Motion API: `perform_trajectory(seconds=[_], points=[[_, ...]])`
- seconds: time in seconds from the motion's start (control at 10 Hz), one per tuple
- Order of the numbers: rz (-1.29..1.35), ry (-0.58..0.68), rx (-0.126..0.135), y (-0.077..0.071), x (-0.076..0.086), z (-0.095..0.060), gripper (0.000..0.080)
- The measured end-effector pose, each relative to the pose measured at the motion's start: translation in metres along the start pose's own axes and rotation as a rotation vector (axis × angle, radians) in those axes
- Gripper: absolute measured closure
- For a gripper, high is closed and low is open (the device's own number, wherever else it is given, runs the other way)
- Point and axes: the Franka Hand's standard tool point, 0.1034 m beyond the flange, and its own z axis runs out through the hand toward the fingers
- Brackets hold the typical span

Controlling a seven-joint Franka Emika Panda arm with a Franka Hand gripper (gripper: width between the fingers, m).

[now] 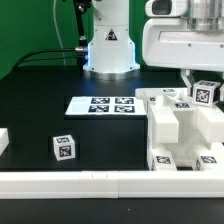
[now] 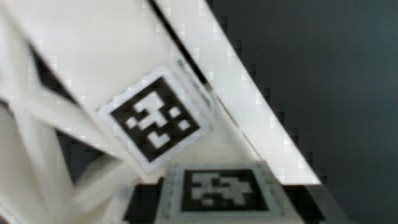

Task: Assemble chair

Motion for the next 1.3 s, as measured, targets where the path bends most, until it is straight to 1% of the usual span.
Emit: perform_trajectory(seconds=[0.1,0.2,0.3,0.5,0.6,0.7,0.8,0.9,1.0,1.1,1.2,1.3], points=[[0.096,-0.001,0.002,-0.0002,0.0000,0.0001,0.0535],[0.256,-0.006,0.014,-0.0014,-0.0002,0.0003,0.0535],[0.327,-0.009,0.018,-0.0012,0.0005,0.0004,0.0535],[0.320,-0.011,0.020,-0.0015,0.0002,0.0005,0.0535],[0.320,-0.011,0.020,-0.0016,0.0001,0.0006,0.0431],[0.320,-0.011,0.020,-0.0016,0.0000,0.0006,0.0256],[0.320,-0.011,0.020,-0.0017,0.0000,0.0006,0.0256],[0.303,-0.010,0.019,-0.0016,0.0000,0.0006,0.0168],[0.252,-0.010,0.020,-0.0016,0.0002,0.0004,0.0155],[0.087,-0.008,0.023,-0.0015,0.0029,-0.0020,0.0155],[-0.082,-0.017,0.011,-0.0013,0.0010,-0.0028,0.0151],[-0.284,-0.031,-0.006,-0.0017,-0.0019,-0.0046,0.0151]])
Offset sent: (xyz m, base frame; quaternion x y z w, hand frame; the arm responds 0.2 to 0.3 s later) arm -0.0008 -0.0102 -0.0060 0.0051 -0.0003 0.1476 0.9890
